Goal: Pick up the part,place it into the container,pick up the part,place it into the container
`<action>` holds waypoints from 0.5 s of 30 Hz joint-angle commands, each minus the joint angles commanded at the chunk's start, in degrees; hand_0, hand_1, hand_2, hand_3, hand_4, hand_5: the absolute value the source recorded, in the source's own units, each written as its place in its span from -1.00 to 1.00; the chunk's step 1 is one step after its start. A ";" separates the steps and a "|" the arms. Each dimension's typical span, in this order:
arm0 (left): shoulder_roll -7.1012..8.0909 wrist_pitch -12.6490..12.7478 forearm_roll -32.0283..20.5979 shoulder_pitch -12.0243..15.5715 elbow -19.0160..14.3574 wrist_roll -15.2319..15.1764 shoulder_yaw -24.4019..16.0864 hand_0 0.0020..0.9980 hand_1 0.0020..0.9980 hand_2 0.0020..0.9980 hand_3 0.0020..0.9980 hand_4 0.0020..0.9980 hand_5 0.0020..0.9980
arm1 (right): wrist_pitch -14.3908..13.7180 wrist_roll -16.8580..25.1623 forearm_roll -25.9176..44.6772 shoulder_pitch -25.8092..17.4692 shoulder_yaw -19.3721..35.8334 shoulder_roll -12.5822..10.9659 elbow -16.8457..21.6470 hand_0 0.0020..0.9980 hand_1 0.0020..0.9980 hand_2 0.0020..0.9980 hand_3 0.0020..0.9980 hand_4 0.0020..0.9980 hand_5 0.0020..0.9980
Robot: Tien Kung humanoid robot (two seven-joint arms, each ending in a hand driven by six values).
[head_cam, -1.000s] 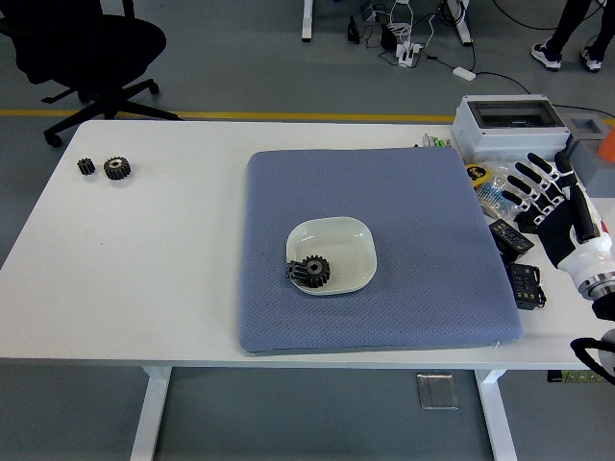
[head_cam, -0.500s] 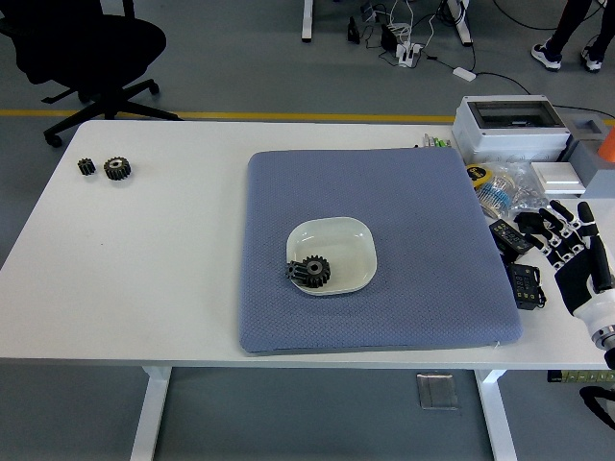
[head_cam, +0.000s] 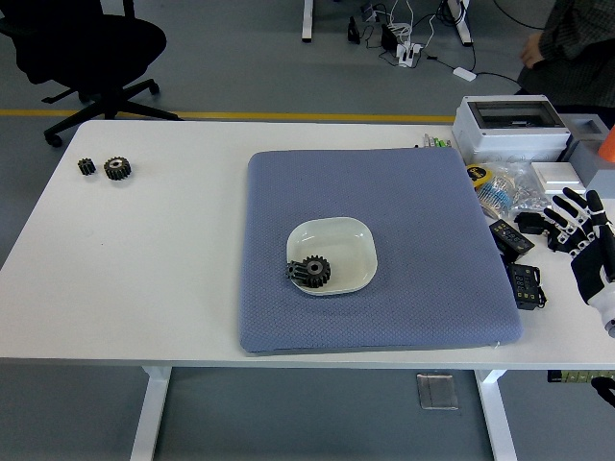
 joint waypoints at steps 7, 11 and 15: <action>-0.02 -0.10 -0.49 -0.07 0.00 -0.01 0.14 0.46 0.41 0.48 0.13 0.29 0.16 | 1.21 0.59 -0.12 -0.13 0.14 0.50 -0.24 0.80 0.62 0.67 0.65 1.00 0.59; 0.01 -0.13 -0.64 -0.10 0.00 -0.03 0.15 0.46 0.41 0.47 0.13 0.29 0.16 | 1.60 0.80 -0.53 0.06 0.05 0.70 -0.26 0.83 0.64 0.68 0.67 1.00 0.64; -0.03 -0.09 -0.73 -0.17 0.00 -0.09 0.08 0.46 0.41 0.47 0.13 0.29 0.16 | 2.04 0.71 -0.65 0.17 -0.13 0.78 -0.30 0.83 0.64 0.68 0.67 1.00 0.64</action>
